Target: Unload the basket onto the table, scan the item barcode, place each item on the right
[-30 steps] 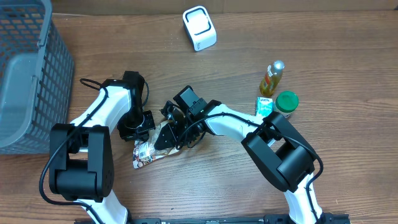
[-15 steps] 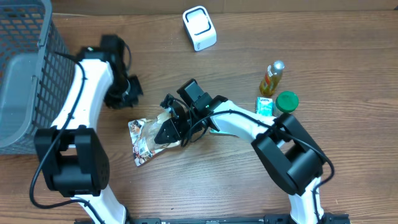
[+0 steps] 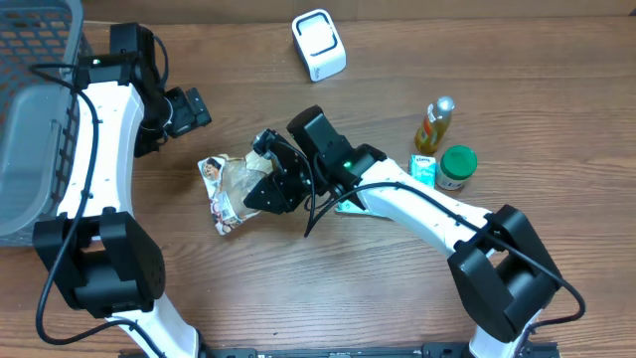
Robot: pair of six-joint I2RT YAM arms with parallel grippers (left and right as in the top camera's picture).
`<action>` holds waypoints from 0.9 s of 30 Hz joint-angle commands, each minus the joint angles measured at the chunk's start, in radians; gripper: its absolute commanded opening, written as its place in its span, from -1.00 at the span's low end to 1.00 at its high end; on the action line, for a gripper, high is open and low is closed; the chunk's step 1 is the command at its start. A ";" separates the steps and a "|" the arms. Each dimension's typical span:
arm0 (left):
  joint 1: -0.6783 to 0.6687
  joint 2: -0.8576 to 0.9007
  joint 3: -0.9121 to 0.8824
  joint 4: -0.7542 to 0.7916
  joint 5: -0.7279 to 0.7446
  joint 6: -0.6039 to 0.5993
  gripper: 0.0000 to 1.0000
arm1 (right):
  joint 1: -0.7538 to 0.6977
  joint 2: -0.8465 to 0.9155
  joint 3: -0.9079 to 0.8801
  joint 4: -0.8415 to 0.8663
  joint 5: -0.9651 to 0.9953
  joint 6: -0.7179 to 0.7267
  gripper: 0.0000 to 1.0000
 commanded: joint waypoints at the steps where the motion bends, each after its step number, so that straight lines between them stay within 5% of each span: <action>1: 0.002 -0.004 0.021 0.001 -0.042 0.002 0.99 | -0.004 -0.034 0.069 -0.005 0.087 -0.102 -0.92; 11: 0.002 -0.004 0.021 0.001 -0.042 0.002 0.99 | -0.004 -0.034 0.282 -0.122 0.615 -0.533 -0.93; 20: 0.002 -0.004 0.021 0.001 -0.042 0.001 1.00 | -0.008 -0.034 0.286 0.098 0.972 -0.905 -0.93; 27: 0.002 -0.004 0.021 0.001 -0.042 0.001 1.00 | -0.066 -0.021 0.286 0.303 0.991 -1.033 -0.93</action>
